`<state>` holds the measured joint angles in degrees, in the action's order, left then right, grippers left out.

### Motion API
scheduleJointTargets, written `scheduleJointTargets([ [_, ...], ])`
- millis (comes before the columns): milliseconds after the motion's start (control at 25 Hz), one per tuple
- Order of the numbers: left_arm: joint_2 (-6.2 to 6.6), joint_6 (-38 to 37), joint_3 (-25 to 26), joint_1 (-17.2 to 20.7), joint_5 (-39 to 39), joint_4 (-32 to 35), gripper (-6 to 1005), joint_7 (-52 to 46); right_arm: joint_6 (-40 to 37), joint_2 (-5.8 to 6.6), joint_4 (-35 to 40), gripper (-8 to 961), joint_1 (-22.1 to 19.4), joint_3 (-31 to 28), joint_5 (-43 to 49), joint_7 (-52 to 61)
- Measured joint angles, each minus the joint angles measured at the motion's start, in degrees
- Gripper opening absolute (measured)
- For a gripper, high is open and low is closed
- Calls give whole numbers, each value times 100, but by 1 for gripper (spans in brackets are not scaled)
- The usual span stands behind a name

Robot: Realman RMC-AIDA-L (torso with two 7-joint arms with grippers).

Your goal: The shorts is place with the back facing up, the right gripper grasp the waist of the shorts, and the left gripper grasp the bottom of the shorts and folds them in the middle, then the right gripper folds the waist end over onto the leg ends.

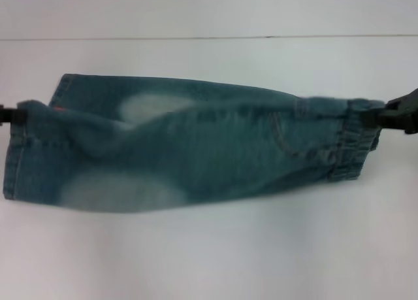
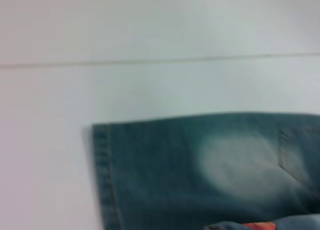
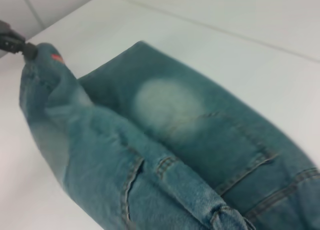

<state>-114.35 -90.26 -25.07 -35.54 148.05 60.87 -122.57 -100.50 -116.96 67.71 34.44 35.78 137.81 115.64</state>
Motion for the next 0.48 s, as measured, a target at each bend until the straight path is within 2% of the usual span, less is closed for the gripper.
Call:
scheduleJointTargets([
  [280,-99,692,-58,-119,-16,-179,57,67,411,225,-539,58,-52,-188,-129,-276],
  [480,-194,859,-241,-250,-132,-231,55,115,648,209,-640,60,-36,-171,-131,-567],
])
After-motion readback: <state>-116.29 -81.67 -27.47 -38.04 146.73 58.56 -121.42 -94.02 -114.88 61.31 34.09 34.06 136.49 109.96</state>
